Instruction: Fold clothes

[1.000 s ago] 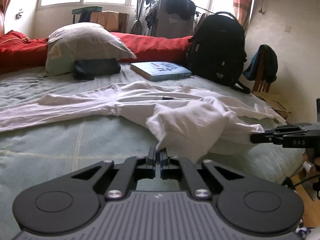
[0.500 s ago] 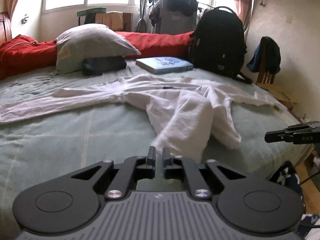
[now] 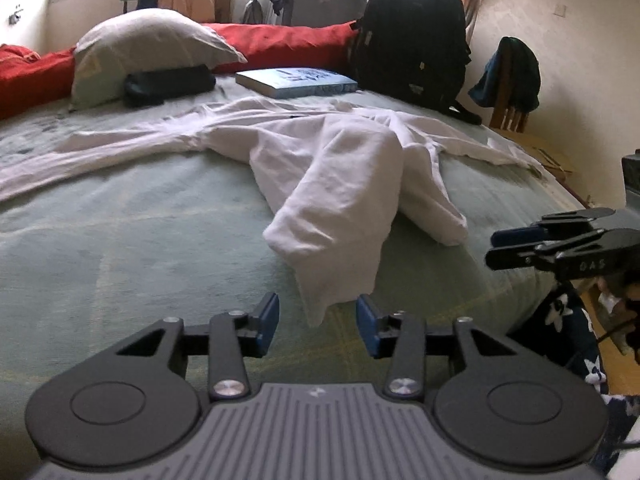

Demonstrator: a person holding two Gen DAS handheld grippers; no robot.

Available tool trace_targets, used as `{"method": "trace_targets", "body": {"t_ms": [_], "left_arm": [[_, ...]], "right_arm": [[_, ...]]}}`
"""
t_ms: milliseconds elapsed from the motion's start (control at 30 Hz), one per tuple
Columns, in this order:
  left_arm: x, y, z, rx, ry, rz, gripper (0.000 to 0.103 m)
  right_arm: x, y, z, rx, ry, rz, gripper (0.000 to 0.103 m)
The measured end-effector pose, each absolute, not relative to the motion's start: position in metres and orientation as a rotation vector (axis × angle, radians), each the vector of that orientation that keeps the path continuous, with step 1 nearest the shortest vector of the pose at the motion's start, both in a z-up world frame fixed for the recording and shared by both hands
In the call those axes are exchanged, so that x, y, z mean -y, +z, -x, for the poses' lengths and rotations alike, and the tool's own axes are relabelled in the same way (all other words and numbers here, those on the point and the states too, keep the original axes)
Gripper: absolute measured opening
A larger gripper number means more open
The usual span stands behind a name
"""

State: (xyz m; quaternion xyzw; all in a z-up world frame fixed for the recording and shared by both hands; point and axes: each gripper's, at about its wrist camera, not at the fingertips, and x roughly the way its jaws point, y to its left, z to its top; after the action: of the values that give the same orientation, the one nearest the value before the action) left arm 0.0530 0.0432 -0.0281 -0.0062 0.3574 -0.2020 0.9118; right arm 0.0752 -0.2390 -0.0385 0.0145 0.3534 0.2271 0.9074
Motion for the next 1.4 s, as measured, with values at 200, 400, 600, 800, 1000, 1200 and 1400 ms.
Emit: {"method": "trace_targets", "body": {"t_ms": [200,400,600,800,1000,1200,1400], "left_arm": [[-0.042,-0.039,-0.068,-0.750,-0.422,0.053,0.043],[-0.040,-0.040,-0.080,-0.737,-0.458,0.068,0.037],[-0.036,-0.042,-0.094,-0.740,-0.475,0.112,0.008],[-0.037,-0.024,-0.083,-0.679,-0.472,0.102,0.003],[-0.049,0.008,-0.065,-0.591,-0.451,0.116,0.003],[-0.058,0.036,-0.047,-0.532,-0.418,0.098,0.002],[-0.063,0.043,-0.028,-0.540,-0.399,0.070,0.002]], "right_arm": [[0.218,-0.046,-0.088,-0.691,0.468,0.086,0.052],[0.191,-0.048,-0.094,-0.613,0.505,0.247,0.051],[0.175,-0.060,-0.101,-0.591,0.497,0.312,0.044],[0.189,-0.042,-0.092,-0.564,0.460,0.250,0.009],[0.223,-0.011,-0.084,-0.571,0.480,0.051,0.008],[0.262,0.016,-0.076,-0.566,0.494,-0.144,0.008],[0.292,0.029,-0.063,-0.588,0.478,-0.207,0.008]]}}
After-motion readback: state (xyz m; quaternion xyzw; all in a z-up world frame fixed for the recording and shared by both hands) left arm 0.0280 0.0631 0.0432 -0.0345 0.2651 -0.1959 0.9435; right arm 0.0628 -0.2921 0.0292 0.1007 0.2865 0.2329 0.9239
